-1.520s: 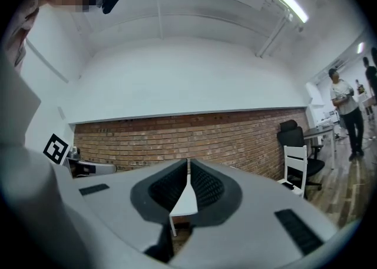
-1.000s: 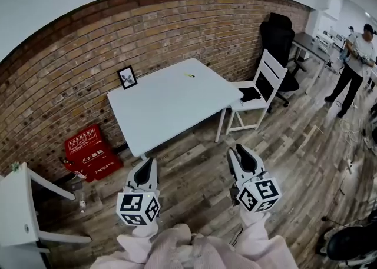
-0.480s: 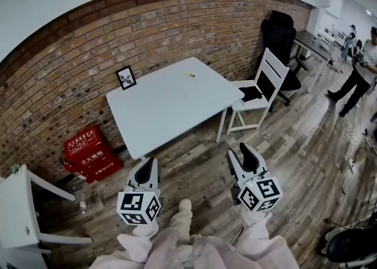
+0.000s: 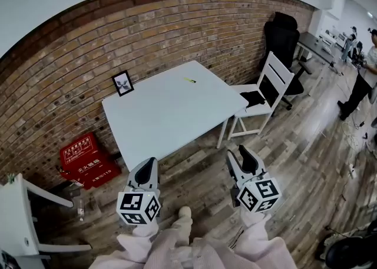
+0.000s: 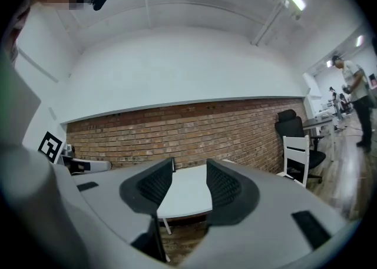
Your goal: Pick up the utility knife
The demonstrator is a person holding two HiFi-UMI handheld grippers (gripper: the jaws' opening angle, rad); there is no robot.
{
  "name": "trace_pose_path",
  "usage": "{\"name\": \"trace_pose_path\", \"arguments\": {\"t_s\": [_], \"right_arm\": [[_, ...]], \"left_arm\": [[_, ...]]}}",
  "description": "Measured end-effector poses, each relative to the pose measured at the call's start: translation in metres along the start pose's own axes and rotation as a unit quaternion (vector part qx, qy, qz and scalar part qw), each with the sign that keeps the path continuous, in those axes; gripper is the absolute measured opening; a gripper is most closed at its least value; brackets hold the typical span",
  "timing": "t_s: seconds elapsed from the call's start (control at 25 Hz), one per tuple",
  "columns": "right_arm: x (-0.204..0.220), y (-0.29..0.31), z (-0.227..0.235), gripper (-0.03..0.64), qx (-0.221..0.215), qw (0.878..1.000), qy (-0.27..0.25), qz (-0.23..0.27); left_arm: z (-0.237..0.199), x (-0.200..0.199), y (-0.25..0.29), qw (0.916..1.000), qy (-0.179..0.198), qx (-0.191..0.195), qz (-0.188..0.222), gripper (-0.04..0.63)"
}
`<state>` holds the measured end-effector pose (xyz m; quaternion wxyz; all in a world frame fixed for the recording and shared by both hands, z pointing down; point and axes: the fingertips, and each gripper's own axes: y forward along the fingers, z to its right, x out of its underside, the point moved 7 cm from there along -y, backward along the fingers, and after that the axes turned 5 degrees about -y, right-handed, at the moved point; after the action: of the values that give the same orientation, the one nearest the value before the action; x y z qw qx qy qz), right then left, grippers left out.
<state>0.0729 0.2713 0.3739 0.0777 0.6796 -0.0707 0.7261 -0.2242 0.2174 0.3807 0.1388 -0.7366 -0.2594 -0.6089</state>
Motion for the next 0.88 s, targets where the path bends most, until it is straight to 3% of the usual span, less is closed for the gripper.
{"name": "trace_pose_path", "arguments": {"t_s": [0.88], "right_arm": [[0.014, 0.152, 0.046, 0.164, 0.011, 0.999, 0.008, -0.039]], "left_arm": [[-0.076, -0.012, 0.156, 0.9989, -0.021, 0.024, -0.035, -0.006]]}}
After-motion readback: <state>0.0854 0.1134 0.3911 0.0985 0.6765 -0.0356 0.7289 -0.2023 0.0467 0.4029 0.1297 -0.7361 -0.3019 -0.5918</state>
